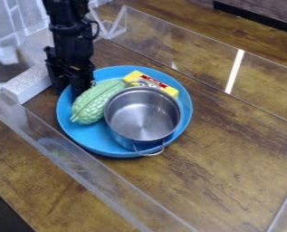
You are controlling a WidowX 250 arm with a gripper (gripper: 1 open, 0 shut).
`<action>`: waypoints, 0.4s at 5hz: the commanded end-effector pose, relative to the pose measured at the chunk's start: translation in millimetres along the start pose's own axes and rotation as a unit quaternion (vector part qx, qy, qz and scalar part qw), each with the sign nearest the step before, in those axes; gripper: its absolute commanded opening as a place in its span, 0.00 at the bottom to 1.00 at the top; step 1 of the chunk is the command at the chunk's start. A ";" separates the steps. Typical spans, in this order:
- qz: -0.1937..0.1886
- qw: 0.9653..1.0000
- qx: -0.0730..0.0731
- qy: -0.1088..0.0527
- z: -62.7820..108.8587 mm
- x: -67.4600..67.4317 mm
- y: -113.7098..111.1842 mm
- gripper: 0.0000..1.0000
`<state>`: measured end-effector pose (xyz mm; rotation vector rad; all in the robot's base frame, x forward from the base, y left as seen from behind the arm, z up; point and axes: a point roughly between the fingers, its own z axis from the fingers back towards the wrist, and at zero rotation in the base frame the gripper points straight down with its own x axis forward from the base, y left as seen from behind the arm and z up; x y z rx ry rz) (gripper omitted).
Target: Put the white object in the blue tray
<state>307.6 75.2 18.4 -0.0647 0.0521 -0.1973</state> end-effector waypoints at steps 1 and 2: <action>-0.024 1.000 0.003 -0.007 4.8 7.0 -10.3 0.00; -0.028 1.000 0.005 -0.014 14.5 8.3 -10.5 0.00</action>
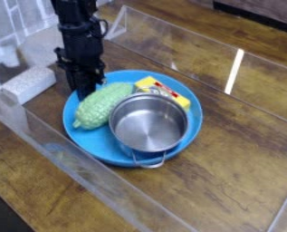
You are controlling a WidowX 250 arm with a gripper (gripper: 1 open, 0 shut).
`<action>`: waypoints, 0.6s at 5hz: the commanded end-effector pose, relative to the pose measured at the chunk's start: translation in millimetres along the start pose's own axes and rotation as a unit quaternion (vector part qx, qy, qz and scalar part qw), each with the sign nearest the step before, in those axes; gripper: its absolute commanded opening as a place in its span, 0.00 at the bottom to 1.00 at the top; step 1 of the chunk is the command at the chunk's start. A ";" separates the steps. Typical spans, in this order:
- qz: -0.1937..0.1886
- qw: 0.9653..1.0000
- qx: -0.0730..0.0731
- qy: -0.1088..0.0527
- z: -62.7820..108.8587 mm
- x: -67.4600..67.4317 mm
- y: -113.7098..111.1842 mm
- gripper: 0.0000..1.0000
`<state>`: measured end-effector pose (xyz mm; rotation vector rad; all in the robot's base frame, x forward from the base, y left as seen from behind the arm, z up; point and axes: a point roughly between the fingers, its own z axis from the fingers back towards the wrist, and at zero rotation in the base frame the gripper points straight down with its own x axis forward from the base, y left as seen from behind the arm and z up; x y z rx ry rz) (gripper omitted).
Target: Put the white object in the blue tray
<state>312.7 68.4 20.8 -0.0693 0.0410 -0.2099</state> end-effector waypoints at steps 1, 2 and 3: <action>-0.021 1.000 0.012 -0.020 32.0 3.4 0.0 0.00; -0.025 0.999 0.014 -0.023 38.6 5.0 1.1 0.00; -0.030 0.999 0.017 -0.028 44.4 9.5 3.5 0.00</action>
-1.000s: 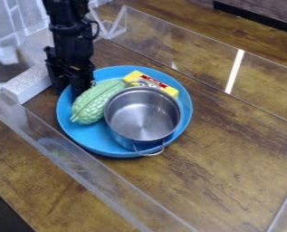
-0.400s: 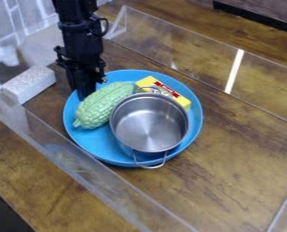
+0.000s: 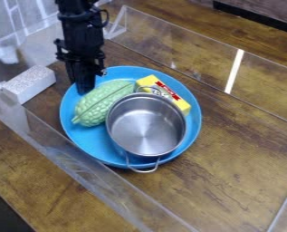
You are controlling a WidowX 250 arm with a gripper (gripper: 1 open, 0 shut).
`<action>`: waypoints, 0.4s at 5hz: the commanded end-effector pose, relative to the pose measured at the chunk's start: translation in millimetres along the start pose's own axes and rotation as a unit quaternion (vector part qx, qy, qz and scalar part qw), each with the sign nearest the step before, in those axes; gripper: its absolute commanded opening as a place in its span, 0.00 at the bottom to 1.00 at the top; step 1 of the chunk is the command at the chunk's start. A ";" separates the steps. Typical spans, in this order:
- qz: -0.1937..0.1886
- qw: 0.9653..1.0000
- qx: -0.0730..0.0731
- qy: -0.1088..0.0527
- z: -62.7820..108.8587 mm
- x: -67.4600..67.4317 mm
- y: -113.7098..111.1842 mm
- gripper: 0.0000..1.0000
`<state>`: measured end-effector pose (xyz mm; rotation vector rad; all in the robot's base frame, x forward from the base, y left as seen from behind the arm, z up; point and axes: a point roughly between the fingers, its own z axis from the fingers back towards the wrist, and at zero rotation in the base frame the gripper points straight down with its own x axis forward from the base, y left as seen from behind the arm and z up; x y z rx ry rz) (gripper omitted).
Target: Put the white object in the blue tray
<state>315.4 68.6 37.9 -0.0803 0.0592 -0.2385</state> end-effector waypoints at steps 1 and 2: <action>-0.021 0.999 0.026 -0.039 32.2 11.8 6.6 0.00; -0.027 0.998 0.029 -0.041 35.4 17.8 10.1 0.00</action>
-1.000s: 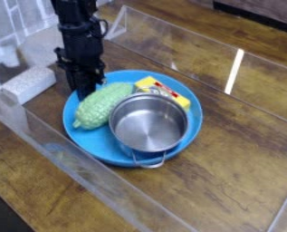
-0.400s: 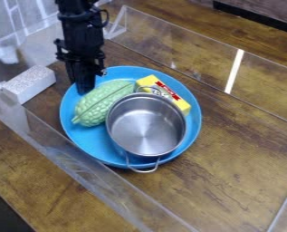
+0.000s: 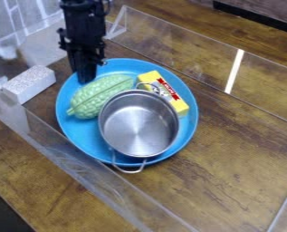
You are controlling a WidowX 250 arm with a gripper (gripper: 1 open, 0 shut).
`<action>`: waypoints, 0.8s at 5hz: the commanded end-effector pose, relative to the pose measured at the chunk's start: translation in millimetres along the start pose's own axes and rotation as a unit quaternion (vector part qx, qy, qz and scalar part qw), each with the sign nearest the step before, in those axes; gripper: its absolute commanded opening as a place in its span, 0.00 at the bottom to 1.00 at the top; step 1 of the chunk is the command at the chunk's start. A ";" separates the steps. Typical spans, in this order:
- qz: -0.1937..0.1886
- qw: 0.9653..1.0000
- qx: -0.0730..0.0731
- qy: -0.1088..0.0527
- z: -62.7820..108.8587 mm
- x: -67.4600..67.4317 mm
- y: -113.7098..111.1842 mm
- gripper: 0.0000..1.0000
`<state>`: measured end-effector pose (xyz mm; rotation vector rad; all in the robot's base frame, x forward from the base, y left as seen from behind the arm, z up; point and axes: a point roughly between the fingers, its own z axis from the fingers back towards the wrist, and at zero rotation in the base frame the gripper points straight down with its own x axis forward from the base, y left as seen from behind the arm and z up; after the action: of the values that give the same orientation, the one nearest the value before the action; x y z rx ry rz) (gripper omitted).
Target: Put the white object in the blue tray
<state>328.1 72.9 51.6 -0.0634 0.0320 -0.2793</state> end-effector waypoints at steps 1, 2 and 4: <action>-0.005 0.999 0.022 -0.038 31.6 13.3 14.6 0.00; -0.001 0.998 0.037 -0.058 63.4 9.6 19.5 0.00; -0.021 0.996 0.039 -0.074 85.0 8.8 9.8 0.00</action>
<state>336.4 86.3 98.1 -0.0500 -0.0234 -0.3026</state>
